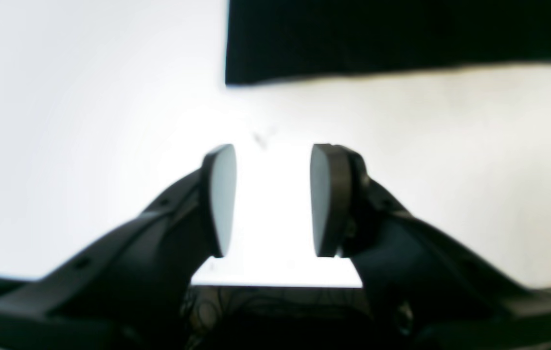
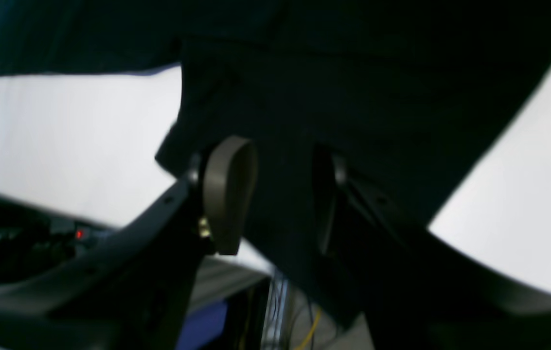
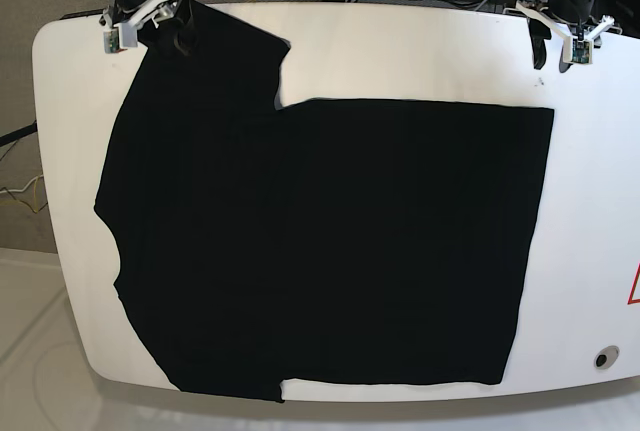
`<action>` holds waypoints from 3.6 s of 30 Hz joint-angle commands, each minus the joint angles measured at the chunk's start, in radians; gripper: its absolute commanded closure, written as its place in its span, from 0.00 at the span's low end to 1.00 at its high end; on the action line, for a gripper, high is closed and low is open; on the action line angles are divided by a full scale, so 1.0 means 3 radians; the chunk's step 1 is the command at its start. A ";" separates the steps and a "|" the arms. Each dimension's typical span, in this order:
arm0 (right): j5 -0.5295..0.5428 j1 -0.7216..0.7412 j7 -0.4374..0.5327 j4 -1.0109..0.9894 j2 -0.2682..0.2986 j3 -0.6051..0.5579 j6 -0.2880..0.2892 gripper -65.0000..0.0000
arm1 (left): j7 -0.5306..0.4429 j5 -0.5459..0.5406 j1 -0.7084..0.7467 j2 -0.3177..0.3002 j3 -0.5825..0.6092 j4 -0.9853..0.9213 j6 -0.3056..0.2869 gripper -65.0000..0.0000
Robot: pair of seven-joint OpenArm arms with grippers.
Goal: Fold the T-shirt properly
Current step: 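Position the right gripper at the shirt's shoulder corner, left gripper beside it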
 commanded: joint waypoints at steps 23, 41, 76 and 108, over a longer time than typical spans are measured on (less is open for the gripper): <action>-0.0285 0.0706 -0.0451 -0.0348 0.0098 0.0324 0.0016 0.64 | 0.0202 0.0065 -0.0048 -0.0048 0.0023 0.0065 0.0022 0.54; 0.0385 0.1109 -0.1209 -0.1208 0.0319 0.1014 0.0109 0.60 | 0.0316 0.0018 -0.0204 -0.0142 -0.0016 0.0069 -0.0429 0.62; 0.0568 0.1105 -0.1198 -0.1806 0.0446 0.0920 0.0167 0.57 | 0.0484 0.0014 -0.0292 -0.0060 -0.0064 0.0133 -0.0299 0.59; 0.0538 0.1106 -0.1270 -0.1678 0.0353 0.0181 0.0167 0.58 | 0.0688 -0.0497 -0.0630 -0.0062 -0.0120 -0.0383 -0.0463 0.57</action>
